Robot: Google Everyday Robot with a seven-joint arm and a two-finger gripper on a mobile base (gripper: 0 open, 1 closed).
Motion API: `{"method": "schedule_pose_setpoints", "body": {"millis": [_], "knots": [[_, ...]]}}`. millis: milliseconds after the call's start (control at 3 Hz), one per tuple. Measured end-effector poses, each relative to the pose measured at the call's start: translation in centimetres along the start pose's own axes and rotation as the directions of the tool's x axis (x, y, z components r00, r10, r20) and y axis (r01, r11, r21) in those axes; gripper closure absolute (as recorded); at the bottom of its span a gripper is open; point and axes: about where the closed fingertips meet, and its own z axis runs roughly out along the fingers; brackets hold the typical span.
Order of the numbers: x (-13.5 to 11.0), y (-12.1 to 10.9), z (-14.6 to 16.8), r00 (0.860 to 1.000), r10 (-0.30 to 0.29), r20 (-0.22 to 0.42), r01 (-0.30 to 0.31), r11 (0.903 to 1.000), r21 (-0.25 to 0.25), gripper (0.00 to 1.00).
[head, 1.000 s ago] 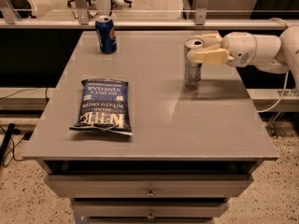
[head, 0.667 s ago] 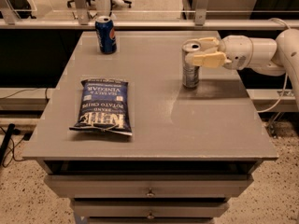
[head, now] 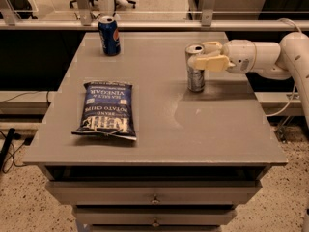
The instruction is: Place redbull can upright
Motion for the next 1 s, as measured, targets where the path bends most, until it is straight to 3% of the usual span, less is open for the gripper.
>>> {"method": "schedule_pose_setpoints", "body": {"millis": [333,667,1000], "knots": [[0.2,-0.1,-0.8,1.000,0.005,-0.009,-0.005,0.9999,0.014,0.05],[0.6,-0.5,-2.8,0.999,0.017,-0.031,-0.015,0.9985,0.052,0.00],[-0.1,-0.3,-8.2,0.997,0.003,-0.083,0.006,0.9929,0.119,0.00]]}}
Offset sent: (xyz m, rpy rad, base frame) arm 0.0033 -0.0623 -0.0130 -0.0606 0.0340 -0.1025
